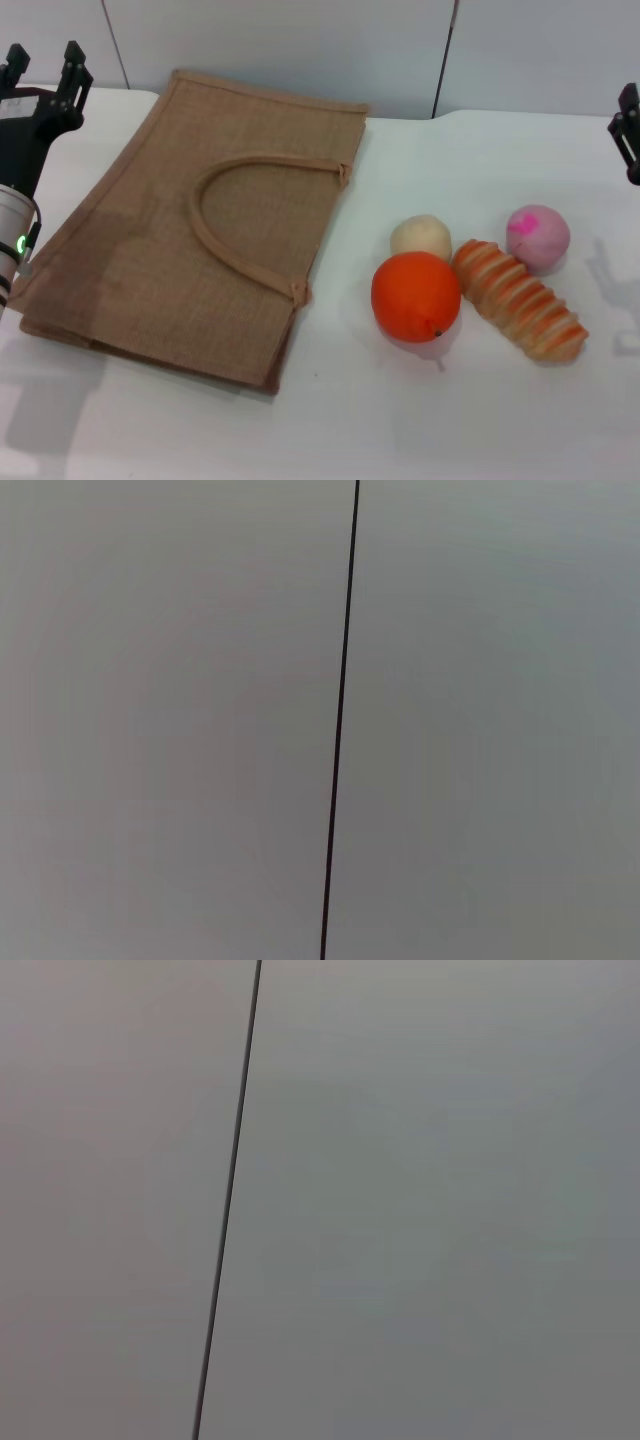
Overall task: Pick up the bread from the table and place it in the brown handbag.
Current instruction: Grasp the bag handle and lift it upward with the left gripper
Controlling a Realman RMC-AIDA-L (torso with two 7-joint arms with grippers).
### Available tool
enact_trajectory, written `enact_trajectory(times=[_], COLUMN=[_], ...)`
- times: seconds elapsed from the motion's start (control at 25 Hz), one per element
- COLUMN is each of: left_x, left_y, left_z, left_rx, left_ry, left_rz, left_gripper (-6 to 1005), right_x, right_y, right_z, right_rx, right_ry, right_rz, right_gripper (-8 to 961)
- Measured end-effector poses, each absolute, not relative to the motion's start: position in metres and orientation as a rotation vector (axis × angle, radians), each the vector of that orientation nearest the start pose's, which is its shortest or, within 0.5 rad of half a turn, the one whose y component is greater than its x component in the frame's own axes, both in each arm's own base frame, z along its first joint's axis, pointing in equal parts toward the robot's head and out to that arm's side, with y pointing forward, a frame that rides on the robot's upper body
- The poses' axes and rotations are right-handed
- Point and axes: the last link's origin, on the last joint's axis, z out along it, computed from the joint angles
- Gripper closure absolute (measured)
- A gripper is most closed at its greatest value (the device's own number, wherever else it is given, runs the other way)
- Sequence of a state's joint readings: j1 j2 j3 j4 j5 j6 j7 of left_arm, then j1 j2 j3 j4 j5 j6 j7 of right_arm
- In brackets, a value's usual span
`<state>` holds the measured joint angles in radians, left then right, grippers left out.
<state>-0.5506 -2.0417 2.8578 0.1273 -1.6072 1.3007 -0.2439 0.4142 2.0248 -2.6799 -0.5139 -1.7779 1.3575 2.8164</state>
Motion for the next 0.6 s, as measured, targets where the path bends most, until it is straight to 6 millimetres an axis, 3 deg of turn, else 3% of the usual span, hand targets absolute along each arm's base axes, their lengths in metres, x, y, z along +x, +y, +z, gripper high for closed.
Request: enact_trajectory(times=[0.6], left_x=[-0.3138], left_y=[0.3579], left_z=[0.0241], left_rx=[-1.414], left_ry=[-0.55], left_rz=[-0.886], left_gripper=[331], right_x=[0.2689], right_y=[0.3227], right_z=[-0.0176], right_rx=[-1.464], right_ry=[0.29], right_rz=[0.739], right_gripper=[71])
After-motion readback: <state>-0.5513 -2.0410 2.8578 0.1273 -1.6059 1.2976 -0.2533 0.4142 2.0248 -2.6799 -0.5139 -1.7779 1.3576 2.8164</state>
